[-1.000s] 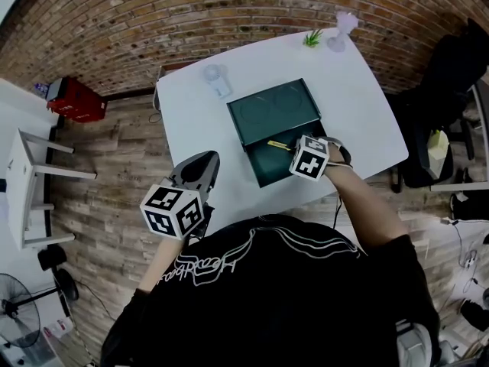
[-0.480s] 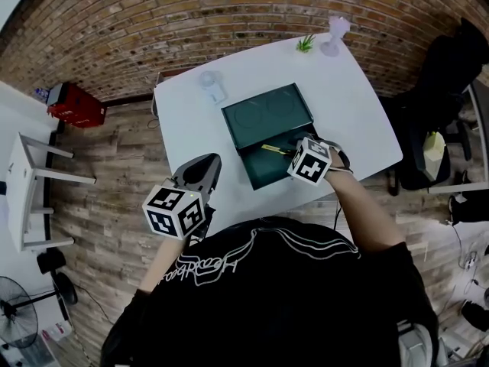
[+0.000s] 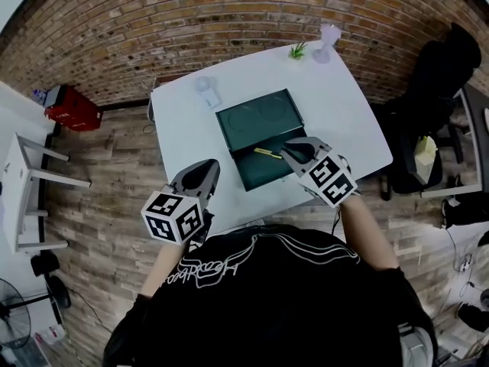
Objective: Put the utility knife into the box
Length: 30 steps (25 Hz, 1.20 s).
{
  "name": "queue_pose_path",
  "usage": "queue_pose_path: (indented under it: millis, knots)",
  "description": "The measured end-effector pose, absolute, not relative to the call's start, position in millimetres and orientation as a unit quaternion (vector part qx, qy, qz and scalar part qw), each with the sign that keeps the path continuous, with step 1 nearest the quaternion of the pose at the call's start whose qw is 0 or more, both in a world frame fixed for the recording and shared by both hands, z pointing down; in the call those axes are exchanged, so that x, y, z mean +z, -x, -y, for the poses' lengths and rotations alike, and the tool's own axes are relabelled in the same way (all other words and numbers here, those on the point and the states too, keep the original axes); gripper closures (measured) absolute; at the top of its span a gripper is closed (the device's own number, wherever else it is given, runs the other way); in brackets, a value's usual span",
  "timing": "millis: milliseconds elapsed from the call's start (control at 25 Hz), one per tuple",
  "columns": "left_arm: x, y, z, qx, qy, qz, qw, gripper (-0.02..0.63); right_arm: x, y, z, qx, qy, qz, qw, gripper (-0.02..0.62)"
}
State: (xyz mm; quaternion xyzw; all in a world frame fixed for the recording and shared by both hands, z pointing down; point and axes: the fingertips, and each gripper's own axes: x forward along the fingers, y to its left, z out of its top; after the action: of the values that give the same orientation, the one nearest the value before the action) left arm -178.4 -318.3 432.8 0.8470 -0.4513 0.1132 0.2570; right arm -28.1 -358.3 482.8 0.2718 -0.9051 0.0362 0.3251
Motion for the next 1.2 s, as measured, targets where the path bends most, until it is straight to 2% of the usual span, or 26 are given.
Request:
queue_pose_path:
  millis: [80, 520, 1200]
  knots:
    - [429, 176, 318, 0.103, -0.849, 0.448, 0.261, 0.571, 460, 26, 351, 0.036, -0.286, 0.916, 0.279, 0.59]
    - [412, 152, 313, 0.085, -0.874, 0.409, 0.249, 0.571, 403, 32, 314, 0.086, -0.296, 0.943, 0.125, 0.594]
    - [418, 155, 321, 0.092, -0.891, 0.368, 0.248, 0.571, 405, 45, 308, 0.108, -0.306, 0.94, 0.101, 0.594]
